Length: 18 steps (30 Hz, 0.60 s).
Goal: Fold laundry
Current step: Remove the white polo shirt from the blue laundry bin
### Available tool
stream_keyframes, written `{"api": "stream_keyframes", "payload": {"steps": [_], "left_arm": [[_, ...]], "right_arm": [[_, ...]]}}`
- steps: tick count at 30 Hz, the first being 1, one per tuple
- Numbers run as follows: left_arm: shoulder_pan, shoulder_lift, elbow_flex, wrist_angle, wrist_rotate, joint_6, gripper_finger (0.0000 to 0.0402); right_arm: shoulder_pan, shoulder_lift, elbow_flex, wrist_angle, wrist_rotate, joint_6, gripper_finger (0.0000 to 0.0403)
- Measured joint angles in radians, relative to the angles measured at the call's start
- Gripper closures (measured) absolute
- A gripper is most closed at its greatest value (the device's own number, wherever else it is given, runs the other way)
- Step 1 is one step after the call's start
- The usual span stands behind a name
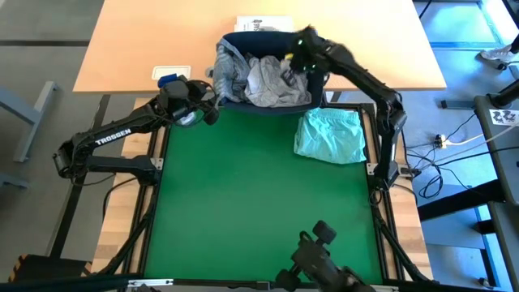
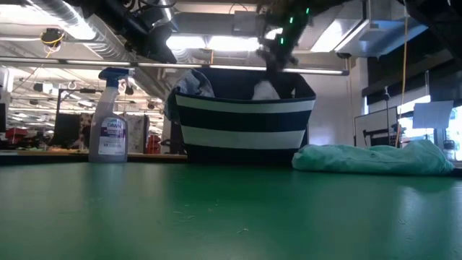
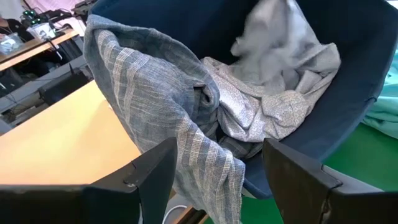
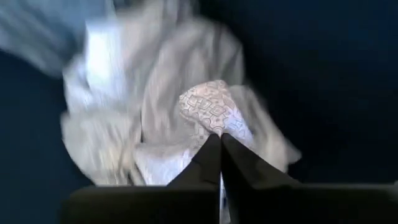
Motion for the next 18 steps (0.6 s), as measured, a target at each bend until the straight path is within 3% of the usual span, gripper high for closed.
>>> {"api": "stream_keyframes", "payload": {"steps": [5, 10, 18], "left_arm": [[0.000, 0.000, 0.000, 0.009, -0.007, 0.025, 0.0170], [-0.001, 0.000, 0.000, 0.012, -0.005, 0.045, 0.0170], [-0.001, 0.000, 0.000, 0.025, 0.032, 0.042, 0.0170]], "right_arm": [[0.003, -0.009, 0.232, 0.001, -0.088, 0.000, 0.0399], [0.024, -0.128, 0.174, 0.171, -0.194, -0.001, 0.0400], [0.088, -0.239, 0.174, 0.189, -0.321, 0.007, 0.0402]]}}
